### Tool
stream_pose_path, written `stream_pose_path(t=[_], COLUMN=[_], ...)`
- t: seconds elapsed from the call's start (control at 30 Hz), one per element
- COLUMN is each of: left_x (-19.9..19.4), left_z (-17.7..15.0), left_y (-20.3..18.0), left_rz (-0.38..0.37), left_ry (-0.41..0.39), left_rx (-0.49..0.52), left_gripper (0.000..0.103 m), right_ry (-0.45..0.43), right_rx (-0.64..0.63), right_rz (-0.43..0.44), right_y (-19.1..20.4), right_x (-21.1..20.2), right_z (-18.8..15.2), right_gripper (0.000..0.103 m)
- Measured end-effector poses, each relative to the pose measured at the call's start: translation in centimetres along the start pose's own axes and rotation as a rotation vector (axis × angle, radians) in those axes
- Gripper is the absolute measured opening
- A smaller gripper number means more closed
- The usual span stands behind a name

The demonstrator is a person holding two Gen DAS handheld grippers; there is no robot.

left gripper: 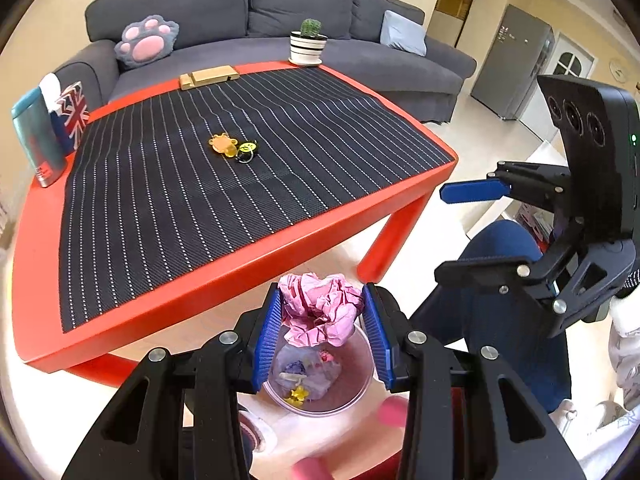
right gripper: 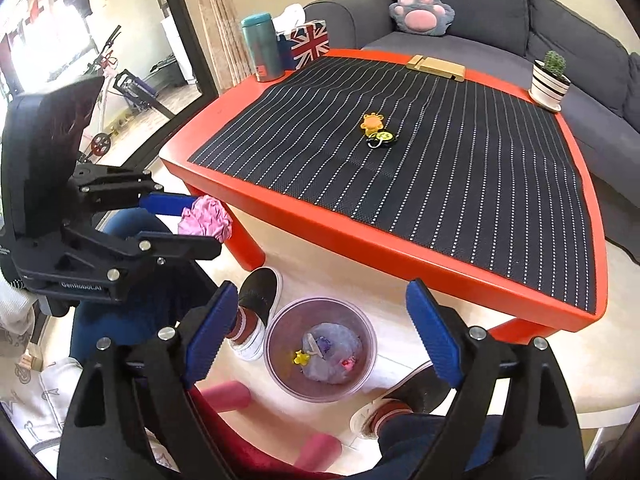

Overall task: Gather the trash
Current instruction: 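Drop the pink dragon into the bin with right while left drops the pink paper, then grasp the yellow smiley-face keychain with the right gripper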

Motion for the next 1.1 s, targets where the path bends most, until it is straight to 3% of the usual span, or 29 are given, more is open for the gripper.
stream_pose_path(t=[0.3, 0.33, 0.37, 0.4, 0.43, 1.1], left_x=[0.5, 0.7, 0.7, 0.7, 0.5, -0.2], left_z=[0.0, -0.1, -0.1, -0.1, 0.0, 0.5], left_y=[-1.0, -0.9, -0.9, -0.8, -0.6, 0.7], left_rz=[-0.015, -0.013, -0.013, -0.014, -0.024, 0.009], left_ry=[0.016, 0.018, 0.014, 0.008, -0.006, -0.034], left_rx=[0.024, 0.021, 0.016, 0.008, -0.006, -0.067], left_gripper=[0.044, 0.054, 0.076, 0.087, 0.092, 0.095], right_ry=[-0.015, -0.018, -0.02, -0.022, -0.022, -0.022], right_rx=[0.028, 0.03, 0.031, 0.033, 0.033, 0.042], right_rz=[-0.021, -0.023, -0.024, -0.023, -0.024, -0.005], right_y=[-1.2, -1.3, -1.3, -1.4, -1.3, -0.6], right_x=[-0.9, -1.1, -1.1, -1.1, -1.1, -0.6], right_z=[-0.2, -0.2, -0.2, -0.1, -0.1, 0.1], right_gripper=[0.085, 0.085, 0.085, 0.085, 0.086, 0.094])
Point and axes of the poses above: each gripper's, at about its wrist camera, not at the fingertips, and x roughly the way its jaws point, y to its left, z to its top, the point moved 5 cm from there along x, roughly the way its jaws point, and after that the axes turned 7 degrees about -x, right-handed, at the moved point
